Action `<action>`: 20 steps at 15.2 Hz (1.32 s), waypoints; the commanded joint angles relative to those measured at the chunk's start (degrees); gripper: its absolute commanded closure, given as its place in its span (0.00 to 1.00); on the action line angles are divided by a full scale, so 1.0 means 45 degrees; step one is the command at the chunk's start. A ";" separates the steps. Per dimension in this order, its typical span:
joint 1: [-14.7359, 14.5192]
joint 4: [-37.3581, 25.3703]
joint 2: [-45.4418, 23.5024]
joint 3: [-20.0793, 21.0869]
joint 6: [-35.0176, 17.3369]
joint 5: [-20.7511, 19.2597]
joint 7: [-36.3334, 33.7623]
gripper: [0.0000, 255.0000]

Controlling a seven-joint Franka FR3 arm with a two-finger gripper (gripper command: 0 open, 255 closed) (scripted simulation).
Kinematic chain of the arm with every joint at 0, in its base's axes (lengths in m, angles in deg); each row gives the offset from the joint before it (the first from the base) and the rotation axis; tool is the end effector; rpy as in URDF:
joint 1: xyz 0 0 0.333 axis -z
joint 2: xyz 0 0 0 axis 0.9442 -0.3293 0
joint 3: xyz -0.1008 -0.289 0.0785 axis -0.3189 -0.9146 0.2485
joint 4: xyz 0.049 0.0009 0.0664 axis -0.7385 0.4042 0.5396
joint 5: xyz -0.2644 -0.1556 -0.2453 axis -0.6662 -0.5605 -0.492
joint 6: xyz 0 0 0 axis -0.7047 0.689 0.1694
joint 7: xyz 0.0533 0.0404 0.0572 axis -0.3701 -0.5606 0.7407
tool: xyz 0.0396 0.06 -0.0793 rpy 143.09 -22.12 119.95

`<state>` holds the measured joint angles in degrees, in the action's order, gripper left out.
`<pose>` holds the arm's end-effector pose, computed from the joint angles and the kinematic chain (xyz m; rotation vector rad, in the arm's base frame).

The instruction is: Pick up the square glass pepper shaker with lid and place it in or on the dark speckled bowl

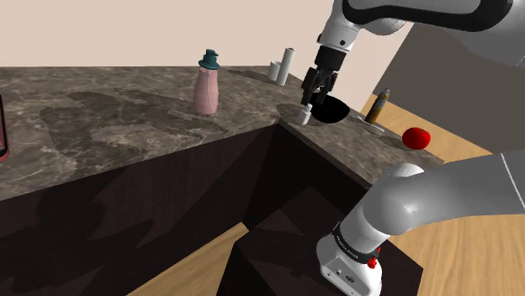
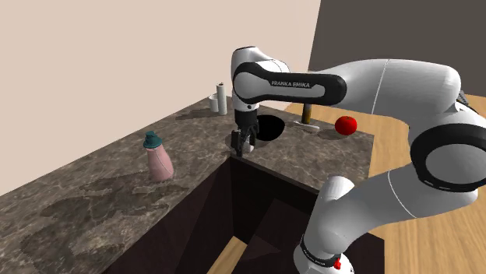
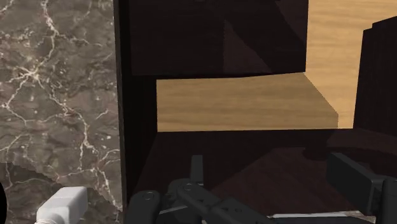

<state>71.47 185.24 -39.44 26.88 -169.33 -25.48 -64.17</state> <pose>0.3453 -0.0519 0.5612 -3.0287 -0.0031 0.1329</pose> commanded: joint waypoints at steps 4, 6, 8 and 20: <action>0.0308 -0.0841 -0.1961 -0.0828 -0.0740 -0.0741 0.1060 0.00; 0.0420 -0.1252 -0.2776 -0.1137 -0.1011 -0.0966 0.1462 0.00; 0.0528 -0.1718 -0.3615 -0.1437 -0.1260 -0.1151 0.1859 0.00; 0.1389 -0.5728 -0.9108 -0.2844 -0.2100 -0.1380 0.4224 0.00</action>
<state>77.27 161.57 -77.96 14.52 -178.65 -31.85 -46.17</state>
